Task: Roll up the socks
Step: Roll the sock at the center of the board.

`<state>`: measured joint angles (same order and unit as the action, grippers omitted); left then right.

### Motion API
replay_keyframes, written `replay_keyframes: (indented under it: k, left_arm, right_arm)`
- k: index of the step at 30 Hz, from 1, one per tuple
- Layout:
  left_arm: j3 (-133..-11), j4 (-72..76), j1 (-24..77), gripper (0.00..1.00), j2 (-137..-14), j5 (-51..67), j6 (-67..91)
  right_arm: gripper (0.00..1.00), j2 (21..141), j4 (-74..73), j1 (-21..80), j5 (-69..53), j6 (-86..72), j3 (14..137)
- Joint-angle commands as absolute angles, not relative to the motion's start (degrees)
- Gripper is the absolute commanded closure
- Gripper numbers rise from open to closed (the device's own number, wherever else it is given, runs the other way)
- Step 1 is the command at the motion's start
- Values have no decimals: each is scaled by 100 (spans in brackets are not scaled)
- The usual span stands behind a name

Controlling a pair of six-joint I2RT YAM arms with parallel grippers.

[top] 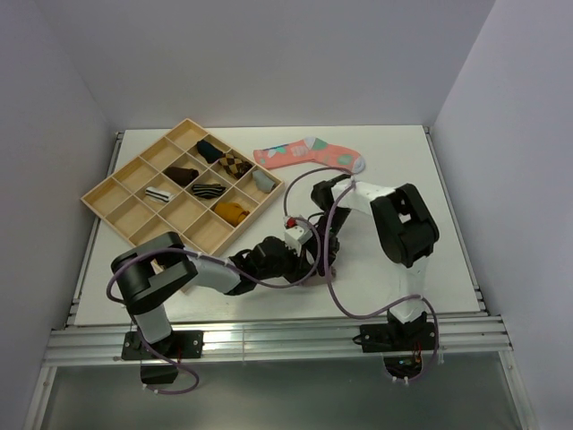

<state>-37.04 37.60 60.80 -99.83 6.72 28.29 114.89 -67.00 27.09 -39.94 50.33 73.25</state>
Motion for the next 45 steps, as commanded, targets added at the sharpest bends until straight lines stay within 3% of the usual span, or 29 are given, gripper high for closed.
replay_keyframes:
  k: [1, 13, 20, 21, 31, 45]
  left_arm:
    - [-3490, 3463, 6012, 100, -10397, 852, 3084]
    - [-3568, 3287, 5924, 100, -10766, 923, 3234]
    - [-3735, 3103, 5801, 100, -10942, 1116, 3278]
    - [-3796, 3042, 5775, 100, -11003, 1221, 3304]
    - [-3920, 2979, 5713, 100, -11162, 1327, 3489]
    - [-4017, 3217, 5608, 100, -11478, 1942, 3779]
  right_arm:
    - [54, 10874, -5502, 2576, -3849, 4738, 7190]
    - [48, 9317, -4834, 1750, -3937, 4280, 6619]
    - [47, 7932, -4492, 1108, -3877, 4859, 5733]
    - [45, 7310, -4282, 1125, -3772, 5095, 5287]
    - [39, 5337, -3797, 1476, -3463, 6239, 3623]
    - [36, 5274, -2814, 2583, -2927, 6188, 2769]
